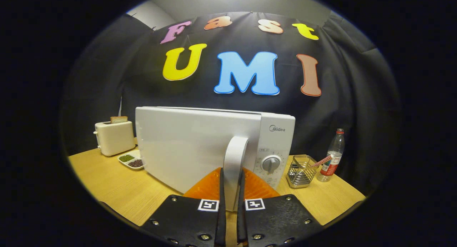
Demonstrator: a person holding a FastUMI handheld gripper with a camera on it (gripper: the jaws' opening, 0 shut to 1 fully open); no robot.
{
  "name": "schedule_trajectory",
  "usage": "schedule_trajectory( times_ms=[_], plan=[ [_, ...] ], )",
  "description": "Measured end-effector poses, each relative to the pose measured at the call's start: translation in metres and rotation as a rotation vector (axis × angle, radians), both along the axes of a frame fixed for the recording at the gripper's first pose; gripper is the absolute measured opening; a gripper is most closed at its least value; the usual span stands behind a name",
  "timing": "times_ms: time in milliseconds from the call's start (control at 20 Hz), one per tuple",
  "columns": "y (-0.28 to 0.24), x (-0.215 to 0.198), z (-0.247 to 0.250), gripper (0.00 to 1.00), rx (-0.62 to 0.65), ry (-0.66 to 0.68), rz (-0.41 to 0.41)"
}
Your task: Open the microwave, put the food inside, and close the microwave door.
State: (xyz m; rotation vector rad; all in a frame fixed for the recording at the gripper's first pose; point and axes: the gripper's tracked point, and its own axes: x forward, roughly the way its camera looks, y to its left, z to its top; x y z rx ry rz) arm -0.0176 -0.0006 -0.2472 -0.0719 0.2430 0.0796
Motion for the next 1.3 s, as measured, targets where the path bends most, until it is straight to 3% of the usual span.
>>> schedule_trajectory(
  times_ms=[300,550,800,1050,1200,1300],
  plan=[
    [0.074,-0.084,0.01,0.15,-0.033,0.022,0.219],
    [0.132,-0.129,0.007,0.19,-0.058,0.024,0.322],
    [0.195,-0.159,0.005,0.21,0.042,0.054,0.365],
    [0.235,-0.172,0.008,0.22,0.071,0.063,0.265],
    [0.272,-0.195,0.016,0.31,0.134,0.07,0.321],
    [0.286,-0.207,0.025,0.31,0.141,0.057,0.371]
  ],
)
